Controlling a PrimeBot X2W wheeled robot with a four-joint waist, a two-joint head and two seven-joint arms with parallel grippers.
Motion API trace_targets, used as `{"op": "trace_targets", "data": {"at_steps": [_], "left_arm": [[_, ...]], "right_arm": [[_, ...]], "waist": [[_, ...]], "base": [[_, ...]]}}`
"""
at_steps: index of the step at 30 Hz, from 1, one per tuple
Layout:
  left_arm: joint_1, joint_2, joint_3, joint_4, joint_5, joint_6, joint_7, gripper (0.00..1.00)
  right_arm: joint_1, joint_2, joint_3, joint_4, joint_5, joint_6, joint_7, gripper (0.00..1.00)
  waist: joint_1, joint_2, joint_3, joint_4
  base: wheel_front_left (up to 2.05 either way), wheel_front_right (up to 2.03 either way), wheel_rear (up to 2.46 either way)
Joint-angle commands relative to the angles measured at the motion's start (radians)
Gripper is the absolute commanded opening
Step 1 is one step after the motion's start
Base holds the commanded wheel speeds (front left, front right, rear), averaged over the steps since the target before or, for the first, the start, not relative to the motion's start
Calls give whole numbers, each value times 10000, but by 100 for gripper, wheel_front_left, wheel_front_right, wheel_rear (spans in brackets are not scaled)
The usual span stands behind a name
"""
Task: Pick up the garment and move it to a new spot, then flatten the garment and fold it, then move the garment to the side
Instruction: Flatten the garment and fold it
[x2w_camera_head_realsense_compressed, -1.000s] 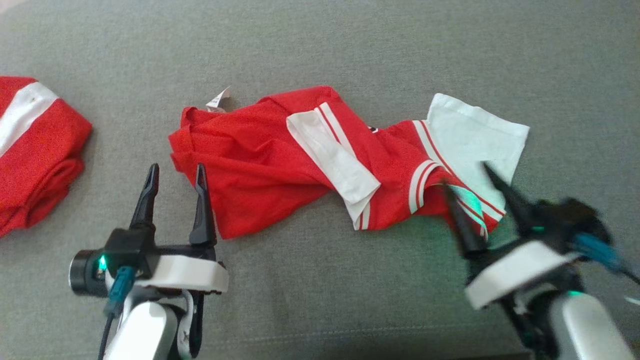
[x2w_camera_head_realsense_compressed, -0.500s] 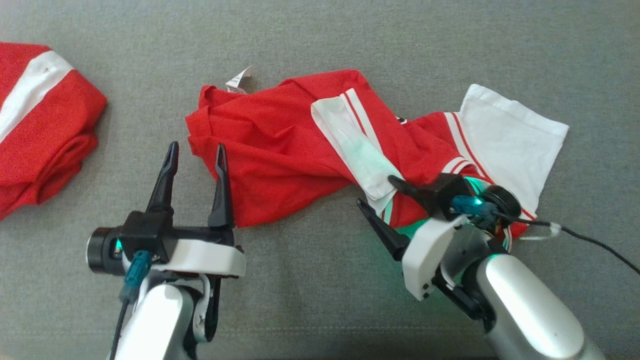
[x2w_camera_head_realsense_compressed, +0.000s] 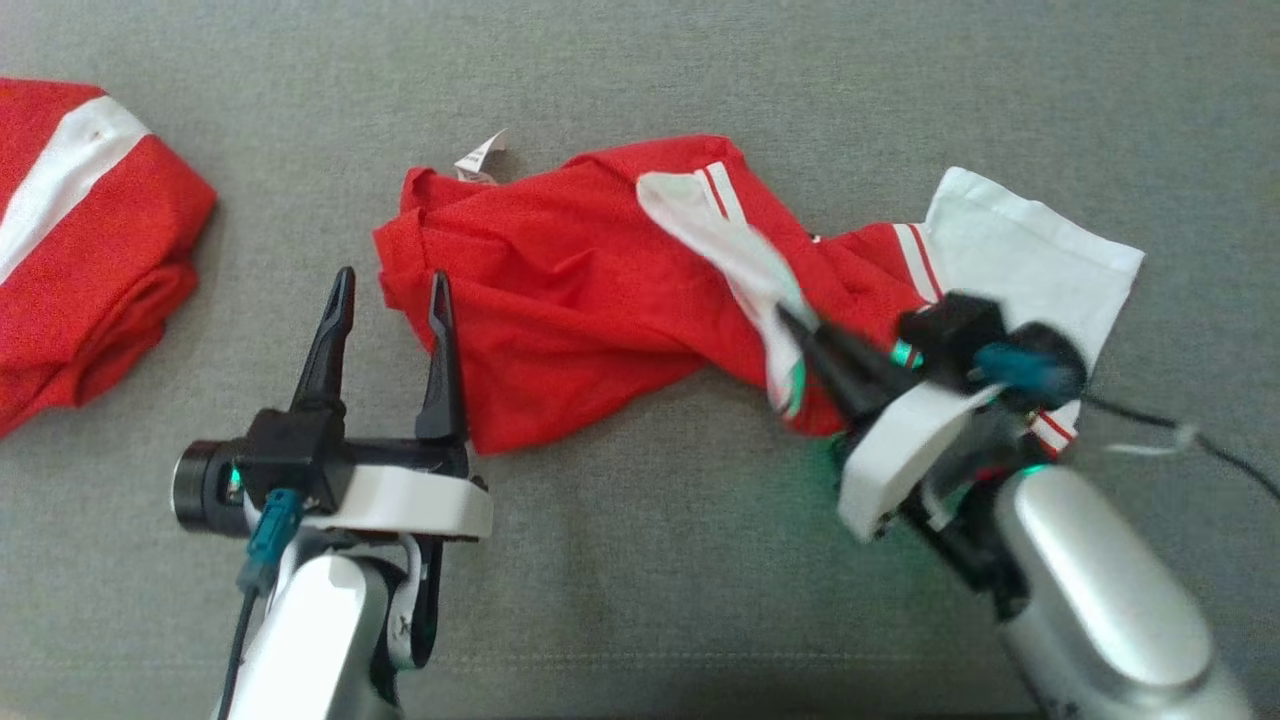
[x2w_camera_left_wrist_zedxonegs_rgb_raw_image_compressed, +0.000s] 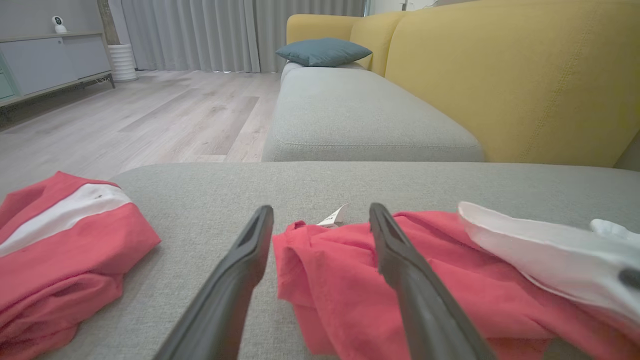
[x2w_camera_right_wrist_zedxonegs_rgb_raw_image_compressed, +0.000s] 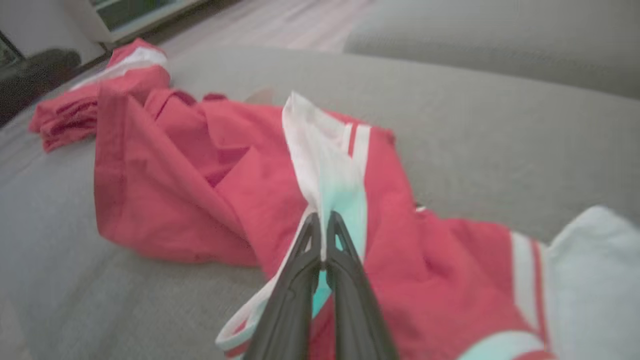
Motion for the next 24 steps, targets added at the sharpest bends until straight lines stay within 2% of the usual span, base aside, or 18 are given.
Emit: {"op": "trace_targets", "data": {"at_steps": [1,7,11,18,24], "left_arm": [[-198,22,408,-304,91,-45,-76,100],[-163,-24,530,-295,189,-140,-76,100],[-173,-62,573,-256,239,-217,-76,100],[-236,-124,606,-195,324,-349,-76,100],[-378,-138,632,-183,415,-440,-76,100]], "right_arm": [[86,8,-78,-507,18,40,-123,0],[283,-287,-1748,-1687,-121,40,-246,0],[350,-421,-3026,-1947,-123,40,-135,0],[54,-699,-4563,-1207,331,40,-176,0],[-771,-1032,-4826,-134,922,40,-590,0]], "waist": [[0,0,-21,-44],[0,0,-68,-240],[0,0,-74,-334],[0,0,29,-396],[0,0,357,-395]], "base": [[0,0,0],[0,0,0],[0,0,0],[0,0,0],[0,0,0]]}}
